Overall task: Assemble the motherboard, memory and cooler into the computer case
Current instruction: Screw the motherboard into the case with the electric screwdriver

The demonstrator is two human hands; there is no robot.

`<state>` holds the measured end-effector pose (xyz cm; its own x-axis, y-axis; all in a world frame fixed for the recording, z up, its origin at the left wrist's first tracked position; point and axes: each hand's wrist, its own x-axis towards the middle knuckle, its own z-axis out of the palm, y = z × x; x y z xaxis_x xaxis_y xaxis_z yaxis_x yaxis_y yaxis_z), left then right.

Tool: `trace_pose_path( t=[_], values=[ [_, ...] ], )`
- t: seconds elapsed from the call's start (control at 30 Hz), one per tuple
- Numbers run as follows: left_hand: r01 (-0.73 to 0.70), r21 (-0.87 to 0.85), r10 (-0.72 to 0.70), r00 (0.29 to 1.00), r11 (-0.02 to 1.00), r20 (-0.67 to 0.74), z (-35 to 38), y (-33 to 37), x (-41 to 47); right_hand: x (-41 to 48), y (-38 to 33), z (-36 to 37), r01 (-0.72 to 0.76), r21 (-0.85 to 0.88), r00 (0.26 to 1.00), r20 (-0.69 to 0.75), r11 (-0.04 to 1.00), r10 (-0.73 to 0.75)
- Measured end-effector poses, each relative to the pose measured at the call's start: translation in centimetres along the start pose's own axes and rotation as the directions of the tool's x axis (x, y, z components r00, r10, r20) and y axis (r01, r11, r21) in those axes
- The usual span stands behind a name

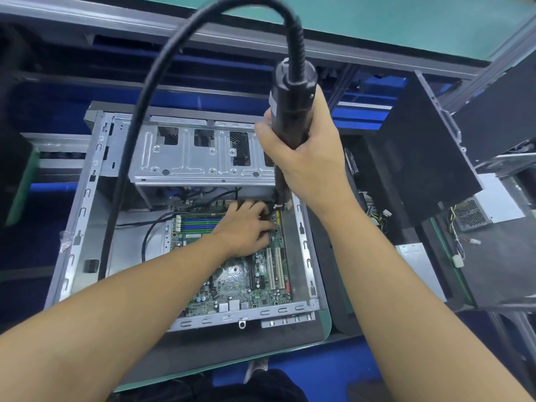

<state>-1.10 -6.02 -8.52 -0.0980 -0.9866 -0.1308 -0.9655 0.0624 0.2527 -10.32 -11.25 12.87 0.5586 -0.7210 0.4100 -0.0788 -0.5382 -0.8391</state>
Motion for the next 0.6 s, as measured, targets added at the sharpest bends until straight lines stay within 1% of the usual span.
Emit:
trace_pose_path(
  t=[0.1, 0.2, 0.27, 0.33, 0.37, 0.43, 0.5, 0.53, 0.6],
  values=[
    [-0.024, 0.106, 0.019, 0.998, 0.994, 0.055, -0.1, 0.5, 0.1, 0.5, -1.0, -0.7, 0.008, 0.05, 0.999, -0.042, 0.999, -0.006],
    [-0.05, 0.208, 0.033, 0.996, 0.977, 0.085, 0.0, 0.9, 0.1, 0.5, -1.3, -1.3, -0.02, 0.119, 0.995, -0.09, 0.993, 0.031],
    [-0.064, 0.252, 0.04, 0.995, 0.966, 0.096, -0.4, 1.1, 0.1, 0.4, -1.4, -1.7, -0.039, 0.124, 0.992, -0.118, 0.992, 0.054],
    [-0.058, 0.249, 0.037, 0.995, 0.967, 0.088, -0.8, 1.3, -0.1, 0.6, -1.6, -2.1, -0.038, 0.137, 0.989, -0.136, 0.99, 0.057],
    [-0.035, 0.212, 0.023, 0.998, 0.977, 0.059, -1.0, 1.3, -0.4, 0.8, -1.9, -2.3, -0.029, 0.14, 0.988, -0.144, 0.99, 0.05],
    [0.075, 0.079, -0.071, 0.996, 0.994, -0.051, -1.4, 0.8, -1.3, 1.4, -2.6, -2.6, -0.005, 0.125, 0.987, -0.159, 0.992, 0.025],
    [0.251, -0.054, -0.256, 0.957, 0.967, -0.139, -2.0, -0.6, -2.2, 2.2, -3.6, -2.7, 0.025, 0.111, 0.989, -0.15, 0.994, -0.008],
    [0.334, -0.069, -0.34, 0.929, 0.94, -0.145, -2.3, -1.5, -2.6, 2.6, -4.1, -2.7, 0.038, 0.108, 0.991, -0.133, 0.993, -0.024],
    [0.449, -0.013, -0.448, 0.889, 0.894, -0.091, -2.9, -3.3, -3.2, 3.3, -5.0, -2.8, 0.063, 0.099, 0.994, -0.098, 0.993, -0.053]
  ],
)
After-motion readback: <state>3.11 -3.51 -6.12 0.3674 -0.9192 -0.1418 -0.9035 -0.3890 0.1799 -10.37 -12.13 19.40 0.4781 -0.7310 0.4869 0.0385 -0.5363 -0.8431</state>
